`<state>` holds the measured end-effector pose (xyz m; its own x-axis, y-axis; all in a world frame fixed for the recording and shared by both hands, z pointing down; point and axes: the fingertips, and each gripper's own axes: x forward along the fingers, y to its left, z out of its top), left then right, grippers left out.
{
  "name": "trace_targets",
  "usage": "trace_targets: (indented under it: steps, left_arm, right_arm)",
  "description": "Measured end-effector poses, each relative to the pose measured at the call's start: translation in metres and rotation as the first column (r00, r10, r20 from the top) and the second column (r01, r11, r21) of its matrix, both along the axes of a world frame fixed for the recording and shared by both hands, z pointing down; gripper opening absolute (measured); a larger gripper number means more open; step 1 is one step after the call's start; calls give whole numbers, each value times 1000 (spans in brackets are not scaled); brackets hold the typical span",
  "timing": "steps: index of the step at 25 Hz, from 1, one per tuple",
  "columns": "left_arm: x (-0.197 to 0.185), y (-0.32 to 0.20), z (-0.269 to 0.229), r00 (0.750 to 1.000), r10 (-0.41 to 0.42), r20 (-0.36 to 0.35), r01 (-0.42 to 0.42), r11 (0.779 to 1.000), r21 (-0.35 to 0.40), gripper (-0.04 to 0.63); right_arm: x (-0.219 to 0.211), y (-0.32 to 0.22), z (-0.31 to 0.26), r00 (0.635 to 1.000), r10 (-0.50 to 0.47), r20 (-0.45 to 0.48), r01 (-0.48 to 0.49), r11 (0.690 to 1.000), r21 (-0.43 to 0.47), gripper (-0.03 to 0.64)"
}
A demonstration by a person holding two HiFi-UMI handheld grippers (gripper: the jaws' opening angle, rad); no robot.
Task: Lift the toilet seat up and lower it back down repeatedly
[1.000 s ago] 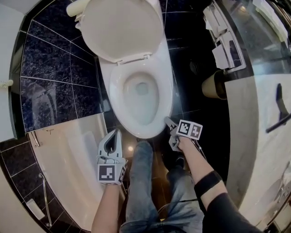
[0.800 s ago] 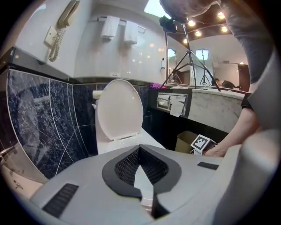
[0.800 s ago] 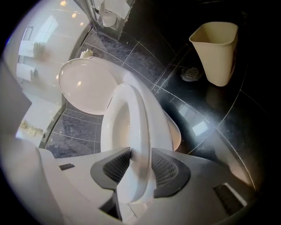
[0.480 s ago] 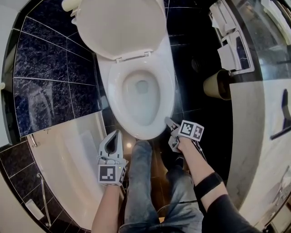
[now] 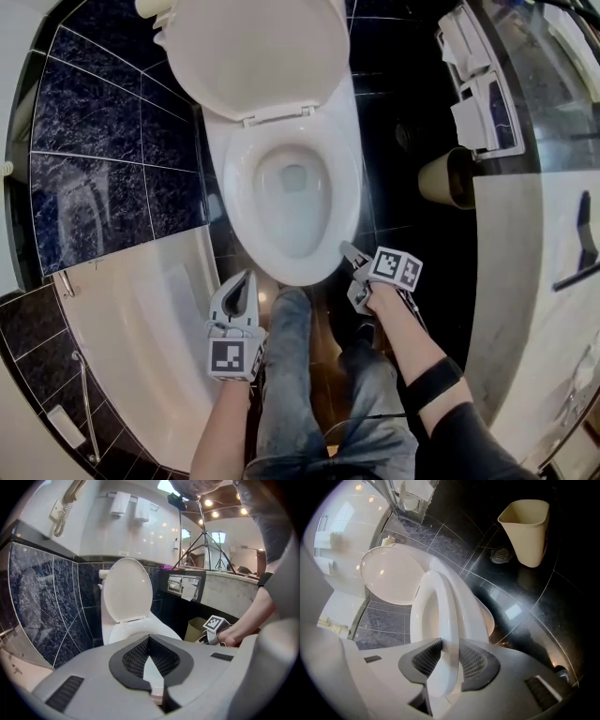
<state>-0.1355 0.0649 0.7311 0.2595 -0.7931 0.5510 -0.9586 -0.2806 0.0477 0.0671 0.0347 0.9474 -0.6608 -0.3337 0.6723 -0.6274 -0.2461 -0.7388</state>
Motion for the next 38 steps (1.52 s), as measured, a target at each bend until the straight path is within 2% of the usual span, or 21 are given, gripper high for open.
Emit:
trace_targets:
  steps: [6, 8, 11, 15, 19, 24, 30, 38]
  left_arm:
    - [9, 21, -2, 1000, -5, -12, 5, 999, -41, -8]
    - [15, 33, 1, 1000, 21, -1, -21, 998, -66, -8]
    - [20, 54, 9, 999, 47, 6, -46, 992, -120, -8]
    - [26, 75, 25, 1000, 17, -21, -21, 977, -213, -8]
    - [44, 66, 35, 998, 4, -59, -19, 965, -263, -8]
    - [58, 12, 15, 996, -2, -85, -16, 978, -207, -8]
    - [44, -18, -6, 989, -101, -104, 82, 981, -174, -8]
    - [36, -55, -49, 988, -101, -116, 88, 989, -115, -9]
  right_arm:
    - [-1, -3, -41, 1000, -31, 0, 31, 999, -12, 129]
    - [0, -6, -58, 999, -41, -13, 40, 999, -18, 132]
    - [-2, -12, -84, 999, -46, -20, 45, 999, -25, 132]
    - [-7, -25, -125, 999, -52, 2, 52, 999, -11, 132]
    - [-10, -45, -166, 998, -61, 27, 61, 998, 19, 133]
    - [-14, -61, -189, 997, -72, 36, 70, 997, 40, 144]
    - [-17, -75, -207, 997, -58, 50, 55, 996, 65, 150]
    - [-21, -102, -249, 998, -51, 36, 47, 993, 110, 155]
